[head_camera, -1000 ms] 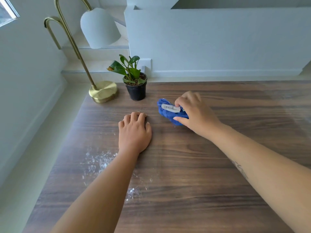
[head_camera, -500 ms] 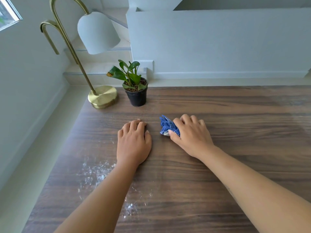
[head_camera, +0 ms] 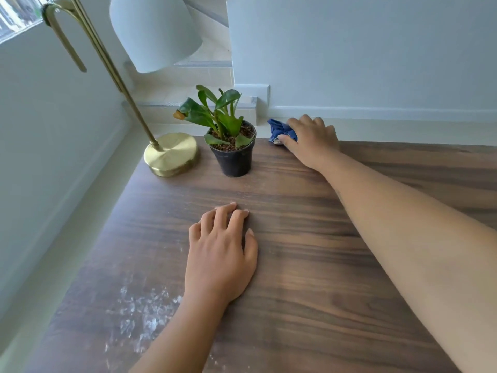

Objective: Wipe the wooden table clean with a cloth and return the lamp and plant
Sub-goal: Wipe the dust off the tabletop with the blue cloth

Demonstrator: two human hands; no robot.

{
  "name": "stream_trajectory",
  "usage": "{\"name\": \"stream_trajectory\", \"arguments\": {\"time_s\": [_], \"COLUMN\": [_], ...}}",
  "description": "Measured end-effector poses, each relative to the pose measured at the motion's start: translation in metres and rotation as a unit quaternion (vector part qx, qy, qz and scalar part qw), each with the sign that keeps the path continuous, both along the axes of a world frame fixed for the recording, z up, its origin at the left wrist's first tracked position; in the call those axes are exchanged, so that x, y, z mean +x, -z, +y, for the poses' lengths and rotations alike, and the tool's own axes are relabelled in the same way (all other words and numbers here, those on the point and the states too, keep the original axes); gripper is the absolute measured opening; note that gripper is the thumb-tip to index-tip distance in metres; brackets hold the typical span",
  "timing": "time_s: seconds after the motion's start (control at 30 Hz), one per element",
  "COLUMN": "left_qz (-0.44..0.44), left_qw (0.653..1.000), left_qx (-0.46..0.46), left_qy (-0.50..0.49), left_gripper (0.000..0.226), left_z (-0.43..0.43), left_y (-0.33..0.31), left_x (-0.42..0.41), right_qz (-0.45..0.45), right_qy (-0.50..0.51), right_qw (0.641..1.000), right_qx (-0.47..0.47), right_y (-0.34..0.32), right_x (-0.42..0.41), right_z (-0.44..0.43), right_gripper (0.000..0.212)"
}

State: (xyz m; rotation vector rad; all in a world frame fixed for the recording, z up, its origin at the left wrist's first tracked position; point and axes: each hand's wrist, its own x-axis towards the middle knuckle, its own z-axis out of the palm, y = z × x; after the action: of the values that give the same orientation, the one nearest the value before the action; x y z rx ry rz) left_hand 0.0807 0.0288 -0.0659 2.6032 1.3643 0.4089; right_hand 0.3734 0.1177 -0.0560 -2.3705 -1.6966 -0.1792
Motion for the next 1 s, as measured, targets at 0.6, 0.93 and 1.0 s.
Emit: {"name": "stream_trajectory", "arguments": {"time_s": [0.6, 0.93, 1.0], "left_qz": [-0.079, -0.225, -0.208], "left_qw": [0.995, 0.95, 0.955], "left_qx": [-0.058, -0.187, -0.169], "left_qy": [0.03, 0.109, 0.127], "left_gripper": [0.029, 0.03, 0.03], "left_z": [-0.005, -0.057, -0.068], "left_y": [-0.009, -0.043, -0.047], "left_x": [-0.004, -0.035, -0.048], "right_qz": [0.002, 0.133, 0.255], "right_qy": [-0.03, -0.009, -0.022], "right_qw": [0.999, 0.99, 0.965], "right_qx": [0.016, -0.049, -0.064], "right_y": [-0.002, -0.022, -0.034], "right_x": [-0.158, -0.219, -0.205], "right_z": [-0.226, -0.303, -0.309], "right_gripper": [0.035, 0.065, 0.092]}}
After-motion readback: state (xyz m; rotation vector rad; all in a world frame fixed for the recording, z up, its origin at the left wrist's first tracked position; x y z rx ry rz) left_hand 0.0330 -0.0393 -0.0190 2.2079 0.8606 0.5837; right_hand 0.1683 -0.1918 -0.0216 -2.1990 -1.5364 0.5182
